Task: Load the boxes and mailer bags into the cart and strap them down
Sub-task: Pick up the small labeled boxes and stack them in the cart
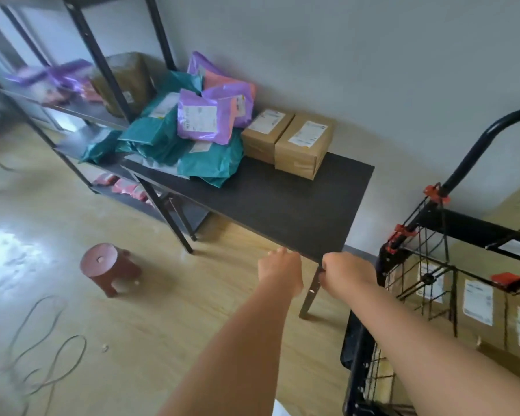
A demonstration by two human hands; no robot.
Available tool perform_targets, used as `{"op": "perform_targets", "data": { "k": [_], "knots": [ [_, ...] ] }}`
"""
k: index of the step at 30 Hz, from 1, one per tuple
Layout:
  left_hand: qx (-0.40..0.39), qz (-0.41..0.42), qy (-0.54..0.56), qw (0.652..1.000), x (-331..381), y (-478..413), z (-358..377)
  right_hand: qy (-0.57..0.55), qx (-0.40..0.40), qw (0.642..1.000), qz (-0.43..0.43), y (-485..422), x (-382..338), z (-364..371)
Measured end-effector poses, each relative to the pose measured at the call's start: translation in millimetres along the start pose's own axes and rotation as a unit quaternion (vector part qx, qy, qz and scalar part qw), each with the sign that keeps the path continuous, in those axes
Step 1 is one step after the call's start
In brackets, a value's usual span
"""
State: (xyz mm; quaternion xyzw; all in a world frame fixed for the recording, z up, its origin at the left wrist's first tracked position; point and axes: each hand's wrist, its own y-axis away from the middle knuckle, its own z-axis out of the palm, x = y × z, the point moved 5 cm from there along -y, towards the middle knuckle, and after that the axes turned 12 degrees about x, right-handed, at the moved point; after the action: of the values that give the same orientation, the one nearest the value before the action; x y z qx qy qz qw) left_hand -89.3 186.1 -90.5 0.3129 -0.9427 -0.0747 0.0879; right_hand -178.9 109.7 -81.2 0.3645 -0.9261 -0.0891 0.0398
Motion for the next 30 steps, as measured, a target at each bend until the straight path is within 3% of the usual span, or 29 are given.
{"op": "perform_targets", "data": {
  "k": [6, 13, 23, 30],
  "knots": [
    [0.010, -0.018, -0.007, 1.000, -68, -8, -14, -0.016, 0.011, 1.000, 0.003, -20, -59, -17],
    [0.059, -0.034, 0.017, 0.998, -93, -36, -35, -0.025, 0.038, 0.999, 0.020, -52, -77, -37],
    [0.081, -0.029, 0.010, 0.996, -94, -134, -67, -0.036, 0.043, 0.997, 0.043, -145, -64, -69],
    [0.095, 0.002, 0.020, 0.995, -55, -231, -97, -0.040, 0.065, 0.995, 0.070, -232, -20, -96]
  ]
}}
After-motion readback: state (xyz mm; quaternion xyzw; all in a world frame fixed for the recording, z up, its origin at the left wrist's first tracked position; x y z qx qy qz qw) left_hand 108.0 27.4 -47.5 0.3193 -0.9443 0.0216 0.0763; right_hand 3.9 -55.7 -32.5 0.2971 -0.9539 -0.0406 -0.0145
